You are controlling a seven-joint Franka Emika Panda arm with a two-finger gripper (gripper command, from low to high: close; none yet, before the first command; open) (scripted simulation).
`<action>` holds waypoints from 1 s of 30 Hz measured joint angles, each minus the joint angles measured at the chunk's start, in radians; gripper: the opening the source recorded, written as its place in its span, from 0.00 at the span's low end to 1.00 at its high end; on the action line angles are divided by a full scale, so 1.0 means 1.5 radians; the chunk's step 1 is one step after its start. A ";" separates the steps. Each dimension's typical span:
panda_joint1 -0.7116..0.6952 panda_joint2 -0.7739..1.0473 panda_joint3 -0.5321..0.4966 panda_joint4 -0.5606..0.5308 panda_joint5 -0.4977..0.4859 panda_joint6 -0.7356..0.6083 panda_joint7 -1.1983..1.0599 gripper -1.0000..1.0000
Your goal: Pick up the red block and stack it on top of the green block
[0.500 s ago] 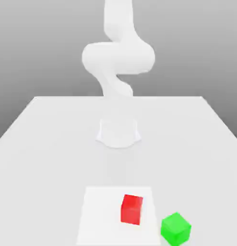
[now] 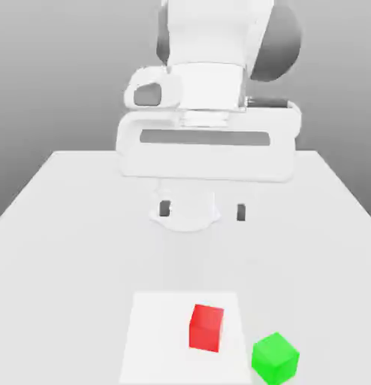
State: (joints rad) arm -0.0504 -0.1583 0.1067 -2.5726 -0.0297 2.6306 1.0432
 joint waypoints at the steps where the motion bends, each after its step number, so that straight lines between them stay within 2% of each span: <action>1: 0.000 0.024 0.002 -0.010 -0.001 0.012 0.009 0.50; 6: 0.011 0.145 0.003 -0.059 0.001 0.076 0.048 0.50; 12: 0.035 0.289 -0.027 -0.048 -0.033 0.193 0.080 0.50; 13: 0.038 0.302 -0.031 -0.046 -0.036 0.203 0.082 0.00; 20: 0.037 0.299 -0.029 -0.047 -0.037 0.201 0.083 0.00; 26: 0.023 0.177 -0.004 -0.061 0.000 0.093 0.060 0.00; 30: 0.056 0.176 0.015 -0.011 -0.003 0.040 0.114 0.00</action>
State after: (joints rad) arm 0.0333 0.1064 0.1295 -2.5887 -0.0338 2.6907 1.2136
